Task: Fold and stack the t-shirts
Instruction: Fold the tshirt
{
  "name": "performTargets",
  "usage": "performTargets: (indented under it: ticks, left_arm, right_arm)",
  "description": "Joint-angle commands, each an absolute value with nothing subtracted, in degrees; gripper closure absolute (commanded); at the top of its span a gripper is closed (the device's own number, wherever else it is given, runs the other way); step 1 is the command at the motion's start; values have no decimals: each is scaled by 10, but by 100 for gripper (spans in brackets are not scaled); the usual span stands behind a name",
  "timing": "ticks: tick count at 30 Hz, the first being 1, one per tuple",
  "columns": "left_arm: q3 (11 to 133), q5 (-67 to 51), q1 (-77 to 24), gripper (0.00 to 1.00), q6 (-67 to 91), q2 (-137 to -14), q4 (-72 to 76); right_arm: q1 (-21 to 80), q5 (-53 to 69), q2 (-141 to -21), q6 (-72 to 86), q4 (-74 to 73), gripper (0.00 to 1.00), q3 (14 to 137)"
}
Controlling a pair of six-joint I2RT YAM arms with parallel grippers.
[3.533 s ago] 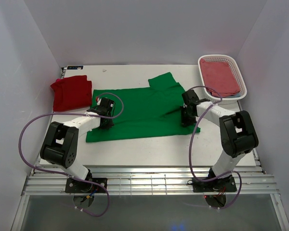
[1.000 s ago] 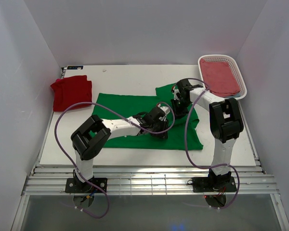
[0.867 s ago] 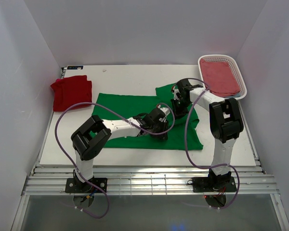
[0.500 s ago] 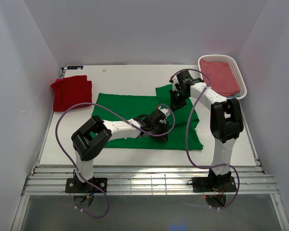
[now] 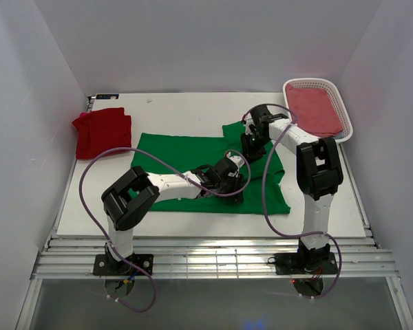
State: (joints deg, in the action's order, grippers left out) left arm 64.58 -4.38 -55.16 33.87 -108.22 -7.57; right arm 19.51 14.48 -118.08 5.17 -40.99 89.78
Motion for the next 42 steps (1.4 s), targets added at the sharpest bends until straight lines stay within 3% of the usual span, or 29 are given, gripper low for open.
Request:
performTargets:
  ticks: [1,15,17,18,20,37,38,40,42]
  left_arm:
    - [632,-26,-558,42,338,-1066,-95]
    - [626,-12,-558,40,341,-1059,-103]
    - [624,-11,-558,40,341,-1060,-104]
    - [624,-11,-558,40,343,-1060,-104]
    - [622,-11,-558,40,345,-1061,-105]
    - [625,-9,-558,41,342,-1066,-109]
    - [626,-9,-558,41,340,-1067,-111]
    - [629,-9,-558,39,338,-1069,-112]
    - [633,-9,-558,31,337,-1071,-117]
  right_arm:
    - [196,112,-1134,40,-434,71,870]
    - [197,126,-1107,40,-421,70,781]
    - [198,132,-1103,40,-416,74,778]
    - [198,134,-1101,40,-412,83,773]
    - [199,134,-1096,42,-402,92,771]
    - [199,146,-1129,61,-446,92,923]
    - [200,143,-1131,60,-450,92,919]
    - [199,131,-1127,59,-455,79,903]
    - [199,107,-1113,60,-460,69,870]
